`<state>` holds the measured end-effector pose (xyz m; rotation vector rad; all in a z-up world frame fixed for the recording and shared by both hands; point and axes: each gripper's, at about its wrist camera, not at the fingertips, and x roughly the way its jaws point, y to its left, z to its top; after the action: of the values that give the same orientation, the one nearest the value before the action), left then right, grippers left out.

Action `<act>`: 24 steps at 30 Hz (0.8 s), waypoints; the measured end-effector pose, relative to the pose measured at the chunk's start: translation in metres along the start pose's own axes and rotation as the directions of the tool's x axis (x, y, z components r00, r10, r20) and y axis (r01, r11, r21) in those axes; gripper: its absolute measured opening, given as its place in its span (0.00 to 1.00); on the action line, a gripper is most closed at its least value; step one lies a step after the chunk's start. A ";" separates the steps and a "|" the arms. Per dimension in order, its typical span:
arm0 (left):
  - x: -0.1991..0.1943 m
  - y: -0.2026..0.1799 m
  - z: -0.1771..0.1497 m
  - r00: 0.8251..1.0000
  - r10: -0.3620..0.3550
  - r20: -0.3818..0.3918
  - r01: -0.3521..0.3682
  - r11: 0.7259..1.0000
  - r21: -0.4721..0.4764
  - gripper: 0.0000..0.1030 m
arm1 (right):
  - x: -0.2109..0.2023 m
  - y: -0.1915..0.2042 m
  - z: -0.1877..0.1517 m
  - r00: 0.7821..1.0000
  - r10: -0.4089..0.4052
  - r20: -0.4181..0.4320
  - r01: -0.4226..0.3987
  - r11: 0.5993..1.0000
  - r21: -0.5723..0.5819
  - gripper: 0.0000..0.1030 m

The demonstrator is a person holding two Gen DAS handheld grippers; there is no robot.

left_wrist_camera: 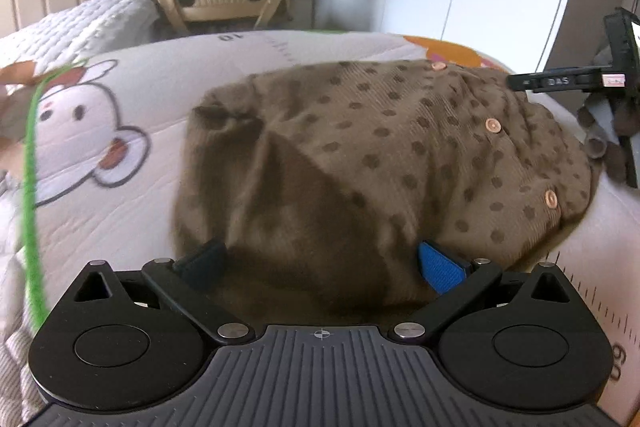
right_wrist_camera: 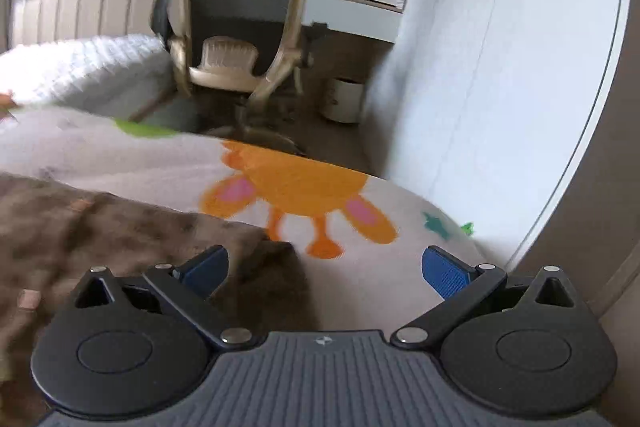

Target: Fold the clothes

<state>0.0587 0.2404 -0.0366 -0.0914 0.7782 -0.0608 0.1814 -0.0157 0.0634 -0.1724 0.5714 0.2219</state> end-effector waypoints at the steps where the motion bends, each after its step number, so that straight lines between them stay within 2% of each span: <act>1: -0.002 0.003 -0.001 1.000 0.001 0.003 -0.001 1.000 -0.012 1.00 | -0.009 0.000 -0.001 0.998 0.055 -0.001 -0.055 0.998 0.029 1.00; 3: -0.004 0.004 -0.002 1.000 0.001 0.011 0.000 0.999 -0.042 1.00 | -0.022 0.008 -0.009 0.984 0.179 -0.014 -0.177 0.982 0.065 1.00; 6: -0.005 -0.001 -0.003 1.000 0.017 0.020 -0.016 0.999 -0.036 1.00 | -0.029 0.038 -0.027 0.962 0.264 -0.071 -0.265 0.964 -0.006 1.00; 8: -0.005 0.000 -0.002 1.000 0.011 0.021 -0.010 0.999 -0.047 1.00 | -0.024 0.050 -0.037 0.961 0.253 -0.111 -0.260 0.964 -0.053 1.00; 10: -0.007 0.006 0.001 1.000 -0.016 0.024 0.018 0.995 -0.094 1.00 | -0.022 0.056 -0.044 0.963 0.235 -0.131 -0.246 0.966 -0.076 1.00; 11: -0.012 0.015 0.003 0.999 -0.038 0.035 0.042 0.987 -0.154 1.00 | -0.023 0.058 -0.046 0.965 0.227 -0.134 -0.239 0.967 -0.085 1.00; 13: -0.025 0.029 0.005 0.997 -0.029 0.078 0.047 0.969 -0.242 1.00 | -0.037 0.056 -0.037 0.973 0.218 -0.081 -0.224 0.972 -0.074 1.00; 16: -0.035 0.035 0.010 0.991 0.106 0.084 -0.084 0.969 -0.233 1.00 | -0.061 0.065 -0.018 0.962 0.273 0.029 -0.270 0.959 -0.086 1.00; 18: -0.030 0.031 0.012 0.987 0.150 0.065 -0.135 0.971 -0.196 1.00 | -0.070 0.080 -0.008 0.937 0.343 0.070 -0.335 0.937 -0.101 0.99; 19: -0.027 0.029 0.012 0.986 0.155 0.059 -0.142 0.972 -0.185 1.00 | -0.073 0.090 -0.003 0.921 0.380 0.081 -0.369 0.921 -0.125 0.93; 21: -0.017 0.022 0.012 0.983 0.180 0.036 -0.171 0.971 -0.166 0.96 | -0.074 0.110 0.003 0.895 0.439 0.077 -0.422 0.890 -0.175 0.82; 22: -0.014 0.021 0.010 0.983 0.180 0.029 -0.172 0.970 -0.171 0.83 | -0.067 0.122 0.001 0.893 0.447 0.051 -0.429 0.880 -0.202 0.80; 23: -0.010 0.020 0.009 0.984 0.178 0.023 -0.171 0.969 -0.178 0.76 | -0.060 0.134 0.000 0.891 0.454 0.026 -0.437 0.870 -0.228 0.80; 24: -0.007 0.019 0.008 0.984 0.176 0.017 -0.170 0.968 -0.185 0.78 | -0.052 0.145 -0.002 0.890 0.456 -0.004 -0.442 0.861 -0.253 0.80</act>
<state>0.0592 0.2604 -0.0281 -0.1981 0.7541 0.1782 0.1003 0.1148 0.0760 -0.2735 0.5202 0.7555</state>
